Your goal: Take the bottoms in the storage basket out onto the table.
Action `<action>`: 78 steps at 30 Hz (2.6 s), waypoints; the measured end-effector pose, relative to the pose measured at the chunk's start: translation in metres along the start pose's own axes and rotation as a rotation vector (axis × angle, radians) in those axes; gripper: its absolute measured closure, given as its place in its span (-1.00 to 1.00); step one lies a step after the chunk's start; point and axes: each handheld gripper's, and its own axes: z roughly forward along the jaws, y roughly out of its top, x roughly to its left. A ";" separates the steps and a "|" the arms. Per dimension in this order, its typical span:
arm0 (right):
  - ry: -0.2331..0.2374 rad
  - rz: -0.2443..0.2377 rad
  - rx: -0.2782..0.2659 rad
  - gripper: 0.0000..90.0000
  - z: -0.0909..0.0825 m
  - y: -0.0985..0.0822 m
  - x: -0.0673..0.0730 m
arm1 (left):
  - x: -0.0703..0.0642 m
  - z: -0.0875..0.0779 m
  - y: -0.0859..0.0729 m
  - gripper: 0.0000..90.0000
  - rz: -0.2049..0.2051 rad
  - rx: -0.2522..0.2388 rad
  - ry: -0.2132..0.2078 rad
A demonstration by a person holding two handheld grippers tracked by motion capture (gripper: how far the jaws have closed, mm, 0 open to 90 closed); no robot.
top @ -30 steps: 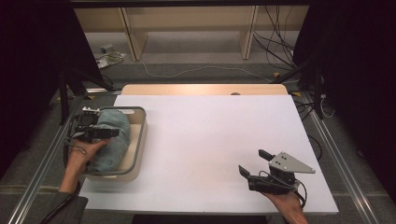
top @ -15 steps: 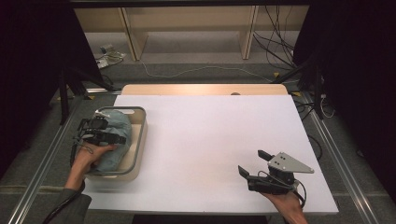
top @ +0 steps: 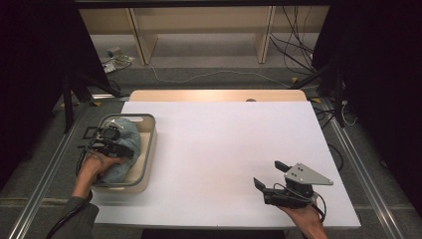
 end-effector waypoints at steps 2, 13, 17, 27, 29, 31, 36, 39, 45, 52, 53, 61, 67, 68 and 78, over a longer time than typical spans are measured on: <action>-0.001 0.003 0.000 -0.66 0.000 0.000 0.000 | 0.004 -0.001 -0.001 -0.52 -0.009 -0.011 -0.017; -0.006 0.005 0.001 -0.66 0.000 0.000 -0.002 | 0.025 -0.008 -0.007 0.43 -0.094 -0.076 -0.170; -0.007 0.007 0.004 -0.65 0.001 0.001 -0.002 | 0.033 -0.012 -0.009 0.53 -0.120 -0.109 -0.235; -0.009 0.009 0.005 -0.64 0.000 0.001 -0.003 | 0.041 -0.031 -0.011 0.56 -0.148 -0.200 -0.353; -0.009 0.009 0.001 -0.64 0.000 0.001 -0.003 | 0.042 -0.038 -0.011 0.56 -0.137 -0.226 -0.372; -0.008 0.011 -0.001 -0.64 0.000 0.001 -0.003 | 0.043 -0.040 -0.011 0.56 -0.138 -0.230 -0.377; -0.006 0.010 -0.004 -0.64 0.000 0.001 -0.003 | 0.044 -0.049 -0.012 0.56 -0.139 -0.255 -0.379; -0.005 0.010 -0.003 -0.64 0.000 0.001 -0.003 | 0.044 -0.052 -0.011 0.56 -0.131 -0.266 -0.381; -0.008 0.009 -0.001 -0.64 0.000 0.001 -0.004 | 0.044 -0.058 -0.010 0.56 -0.122 -0.287 -0.411; -0.009 0.010 0.002 -0.64 0.000 0.001 -0.004 | 0.046 -0.066 -0.010 0.56 -0.129 -0.315 -0.424; -0.010 0.012 0.001 -0.64 0.000 0.001 -0.004 | 0.046 -0.067 -0.010 0.56 -0.132 -0.322 -0.426; -0.011 0.014 0.001 -0.64 0.000 0.001 -0.004 | 0.045 -0.080 -0.009 0.56 -0.123 -0.356 -0.447; -0.011 0.015 0.001 -0.64 0.000 0.001 -0.004 | 0.044 -0.088 -0.009 0.56 -0.125 -0.381 -0.465; -0.011 0.014 0.002 -0.64 0.000 0.001 -0.004 | 0.044 -0.090 -0.009 0.56 -0.125 -0.387 -0.468; -0.011 0.014 0.001 -0.64 0.000 0.001 -0.004 | 0.042 -0.105 -0.009 0.56 -0.129 -0.455 -0.503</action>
